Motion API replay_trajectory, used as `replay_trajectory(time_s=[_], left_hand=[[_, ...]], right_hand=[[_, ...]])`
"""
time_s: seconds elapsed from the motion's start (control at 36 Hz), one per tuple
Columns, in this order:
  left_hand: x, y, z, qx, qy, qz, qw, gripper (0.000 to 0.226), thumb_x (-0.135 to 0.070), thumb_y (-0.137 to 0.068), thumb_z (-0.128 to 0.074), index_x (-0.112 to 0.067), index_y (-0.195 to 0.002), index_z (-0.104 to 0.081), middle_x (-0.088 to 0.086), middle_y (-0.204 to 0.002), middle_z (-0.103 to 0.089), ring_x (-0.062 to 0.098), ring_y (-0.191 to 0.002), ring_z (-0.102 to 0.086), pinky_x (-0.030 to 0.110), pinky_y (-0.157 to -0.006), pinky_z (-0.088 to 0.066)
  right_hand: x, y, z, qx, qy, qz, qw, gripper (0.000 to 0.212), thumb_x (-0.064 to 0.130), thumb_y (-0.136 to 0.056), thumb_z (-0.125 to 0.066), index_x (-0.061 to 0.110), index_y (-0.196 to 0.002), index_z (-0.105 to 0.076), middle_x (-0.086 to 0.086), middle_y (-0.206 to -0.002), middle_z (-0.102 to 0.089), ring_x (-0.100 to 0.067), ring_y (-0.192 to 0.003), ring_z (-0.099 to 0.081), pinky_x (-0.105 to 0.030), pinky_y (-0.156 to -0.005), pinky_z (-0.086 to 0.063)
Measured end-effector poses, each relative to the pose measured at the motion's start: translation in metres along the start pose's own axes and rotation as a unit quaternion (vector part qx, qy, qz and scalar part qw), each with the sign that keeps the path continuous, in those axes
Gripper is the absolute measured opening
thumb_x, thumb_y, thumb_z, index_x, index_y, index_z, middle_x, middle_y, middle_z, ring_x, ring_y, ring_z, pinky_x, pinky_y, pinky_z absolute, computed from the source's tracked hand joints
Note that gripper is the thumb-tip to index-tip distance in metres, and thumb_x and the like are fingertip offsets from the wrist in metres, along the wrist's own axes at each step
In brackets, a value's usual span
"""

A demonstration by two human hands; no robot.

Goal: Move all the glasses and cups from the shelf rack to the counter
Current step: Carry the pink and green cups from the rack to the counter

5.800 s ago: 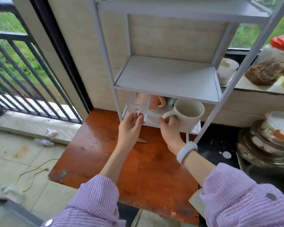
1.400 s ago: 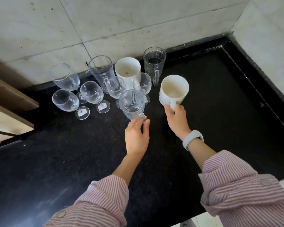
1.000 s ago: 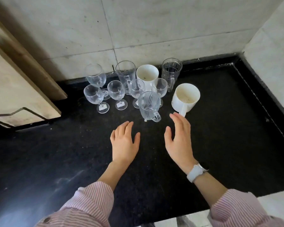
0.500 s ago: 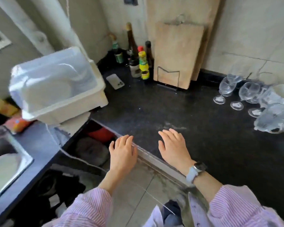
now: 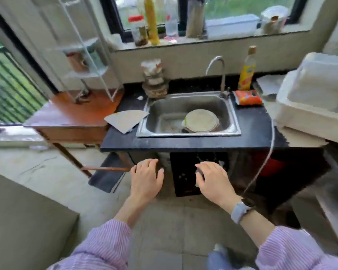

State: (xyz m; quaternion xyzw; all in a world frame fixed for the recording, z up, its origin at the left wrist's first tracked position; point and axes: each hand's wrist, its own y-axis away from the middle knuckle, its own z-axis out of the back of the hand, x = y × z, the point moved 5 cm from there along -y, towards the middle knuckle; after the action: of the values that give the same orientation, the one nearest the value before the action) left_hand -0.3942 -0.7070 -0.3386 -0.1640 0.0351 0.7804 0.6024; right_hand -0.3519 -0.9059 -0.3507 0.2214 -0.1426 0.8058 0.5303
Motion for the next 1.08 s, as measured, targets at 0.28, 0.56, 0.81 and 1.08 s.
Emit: replay_trajectory(time_s=[0.28, 0.56, 0.81, 1.08], left_hand=[[0.161, -0.04, 0.07, -0.066, 0.018, 0.184, 0.98, 0.032, -0.028, -0.09, -0.052, -0.015, -0.118, -0.057, 0.005, -0.123, -0.06, 0.024, -0.118, -0.05, 0.041, -0.1, -0.034], [0.306, -0.188, 0.117, -0.111, 0.044, 0.229, 0.966, 0.026, -0.026, -0.089, -0.052, -0.015, -0.112, -0.059, 0.004, -0.117, -0.061, 0.025, -0.111, -0.053, 0.037, -0.093, -0.037], [0.386, -0.306, 0.152, -0.142, 0.064, 0.217, 0.964, 0.029, -0.024, -0.09, -0.051, -0.013, -0.115, -0.058, 0.009, -0.118, -0.06, 0.028, -0.111, -0.054, 0.045, -0.095, -0.043], [0.455, -0.442, 0.16, -0.156, 0.143, 0.137, 0.968, 0.029, -0.022, -0.091, -0.048, -0.014, -0.118, -0.056, 0.007, -0.119, -0.059, 0.023, -0.107, -0.055, 0.031, -0.087, -0.042]], right_hand=[[0.17, -0.129, -0.067, 0.06, 0.013, 0.175, 0.983, 0.034, 0.026, -0.092, -0.043, 0.016, -0.123, -0.053, -0.003, -0.127, -0.057, -0.021, -0.122, -0.046, -0.034, -0.106, -0.032], [0.295, -0.319, -0.121, 0.073, -0.058, 0.217, 0.972, 0.031, 0.024, -0.092, -0.045, 0.014, -0.118, -0.056, -0.008, -0.12, -0.061, -0.026, -0.113, -0.052, -0.042, -0.099, -0.04], [0.379, -0.45, -0.143, 0.06, -0.07, 0.23, 0.969, 0.036, 0.022, -0.092, -0.044, 0.01, -0.124, -0.052, -0.011, -0.126, -0.058, -0.026, -0.118, -0.052, -0.036, -0.103, -0.041], [0.432, -0.564, -0.162, 0.03, -0.067, 0.196, 0.978, 0.041, 0.022, -0.095, -0.039, 0.011, -0.135, -0.041, -0.009, -0.138, -0.05, -0.023, -0.128, -0.045, -0.033, -0.109, -0.035]])
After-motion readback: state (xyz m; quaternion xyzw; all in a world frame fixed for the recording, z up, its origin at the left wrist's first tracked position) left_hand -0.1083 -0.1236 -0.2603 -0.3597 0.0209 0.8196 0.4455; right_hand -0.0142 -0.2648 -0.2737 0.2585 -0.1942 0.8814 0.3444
